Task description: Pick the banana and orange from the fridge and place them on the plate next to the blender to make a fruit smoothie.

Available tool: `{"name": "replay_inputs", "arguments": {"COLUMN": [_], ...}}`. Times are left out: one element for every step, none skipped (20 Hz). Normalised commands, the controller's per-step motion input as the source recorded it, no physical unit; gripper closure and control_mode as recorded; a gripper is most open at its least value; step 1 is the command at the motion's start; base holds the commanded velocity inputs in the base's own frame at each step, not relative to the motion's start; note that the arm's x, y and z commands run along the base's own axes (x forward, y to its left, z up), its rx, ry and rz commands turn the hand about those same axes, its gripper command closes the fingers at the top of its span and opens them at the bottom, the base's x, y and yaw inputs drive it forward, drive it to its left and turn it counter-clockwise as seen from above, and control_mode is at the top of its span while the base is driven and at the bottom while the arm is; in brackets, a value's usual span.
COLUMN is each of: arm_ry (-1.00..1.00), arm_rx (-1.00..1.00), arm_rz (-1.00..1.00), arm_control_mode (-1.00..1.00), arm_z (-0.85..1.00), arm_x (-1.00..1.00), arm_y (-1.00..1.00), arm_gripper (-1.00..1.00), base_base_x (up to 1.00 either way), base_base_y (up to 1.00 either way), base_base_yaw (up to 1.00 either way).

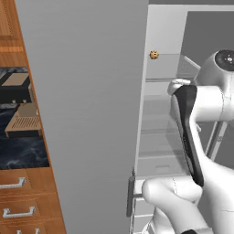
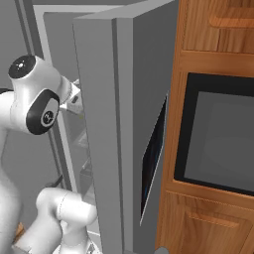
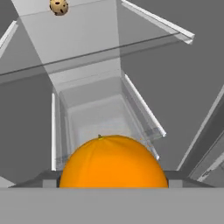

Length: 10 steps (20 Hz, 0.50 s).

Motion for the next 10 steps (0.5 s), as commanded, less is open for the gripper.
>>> {"name": "replay_inputs", "arguments": {"arm_ry": [0.09, 0.08, 0.11, 0.13, 0.14, 0.16, 0.19, 0.2, 0.18, 0.15], "arm_rx": [0.03, 0.04, 0.02, 0.0, 0.0, 0.0, 0.0, 0.0, 0.0, 0.0], "arm_rz": [0.0, 0.0, 0.0, -0.01, -0.01, -0.01, 0.0, 0.0, 0.0, 0.0], "arm_control_mode": [-1.0, -1.0, -1.0, -1.0, -1.0, -1.0, -1.0, -1.0, -1.0, -1.0], "arm_z": [-0.4, -0.41, -0.43, -0.47, -0.47, -0.44, -0.41, -0.4, -0.37, -0.28], "arm_x": [-1.0, -1.0, -1.0, -1.0, -0.98, -0.91, -0.75, -0.61, -0.49, -0.26], "arm_y": [0.6, 0.58, 0.65, 0.74, 0.74, 0.73, 0.73, 0.56, 0.38, 0.24], "arm_gripper": [1.0, 1.0, 1.0, 1.0, 1.0, 1.0, 1.0, 1.0, 1.0, 1.0], "base_base_x": [0.0, 0.0, 0.0, 0.0, 0.0, 0.0, 0.0, 0.0, 0.0, 0.0], "base_base_y": [0.0, 0.0, 0.0, 0.0, 0.0, 0.0, 0.0, 0.0, 0.0, 0.0], "base_base_yaw": [0.0, 0.0, 0.0, 0.0, 0.0, 0.0, 0.0, 0.0, 0.0, 0.0]}}
